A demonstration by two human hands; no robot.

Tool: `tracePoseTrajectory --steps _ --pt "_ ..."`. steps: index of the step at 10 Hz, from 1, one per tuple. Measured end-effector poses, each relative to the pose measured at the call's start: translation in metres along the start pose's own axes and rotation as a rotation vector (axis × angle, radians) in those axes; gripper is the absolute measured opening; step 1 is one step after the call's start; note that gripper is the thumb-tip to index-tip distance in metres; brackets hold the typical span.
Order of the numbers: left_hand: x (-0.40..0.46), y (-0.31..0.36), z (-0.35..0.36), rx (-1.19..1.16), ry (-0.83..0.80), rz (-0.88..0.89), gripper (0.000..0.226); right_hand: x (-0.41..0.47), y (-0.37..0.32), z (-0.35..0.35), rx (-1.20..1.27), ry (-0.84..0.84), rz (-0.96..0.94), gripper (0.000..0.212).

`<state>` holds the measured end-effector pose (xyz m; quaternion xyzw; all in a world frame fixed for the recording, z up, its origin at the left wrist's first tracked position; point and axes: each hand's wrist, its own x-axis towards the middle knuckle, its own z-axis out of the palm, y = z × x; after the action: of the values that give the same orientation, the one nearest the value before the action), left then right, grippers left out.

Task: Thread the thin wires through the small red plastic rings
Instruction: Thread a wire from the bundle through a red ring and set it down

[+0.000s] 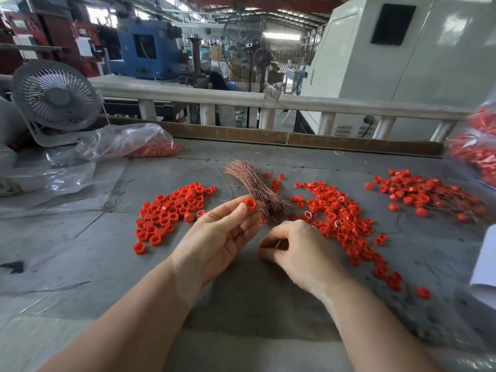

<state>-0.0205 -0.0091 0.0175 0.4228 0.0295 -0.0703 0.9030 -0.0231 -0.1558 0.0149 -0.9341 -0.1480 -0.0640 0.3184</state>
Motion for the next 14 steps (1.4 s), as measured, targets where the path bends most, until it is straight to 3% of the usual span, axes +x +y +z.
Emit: tracePoseTrajectory --steps 1,3,7,10,14 --pt "0.0003 -0.0007 -0.0003 -0.013 -0.007 -0.003 0.018 0.0001 0.0001 0.0006 0.013 0.006 -0.012 0.005" --pt "0.0009 -0.0011 -0.0014 -0.042 -0.02 -0.001 0.018 0.0063 0.0032 -0.0057 0.456 0.218 0.025 0.016" --pt "0.0017 -0.0016 -0.0005 -0.081 -0.027 0.008 0.019 0.0078 0.0042 -0.0052 0.447 0.355 -0.016 0.026" --pt "-0.0003 -0.0017 0.0049 -0.065 -0.007 -0.005 0.019 0.0058 0.0002 -0.0087 0.3 0.502 -0.188 0.016" --pt "-0.0003 -0.003 0.007 -0.052 -0.027 -0.001 0.021 0.0042 0.0021 -0.0065 0.363 0.415 -0.141 0.02"
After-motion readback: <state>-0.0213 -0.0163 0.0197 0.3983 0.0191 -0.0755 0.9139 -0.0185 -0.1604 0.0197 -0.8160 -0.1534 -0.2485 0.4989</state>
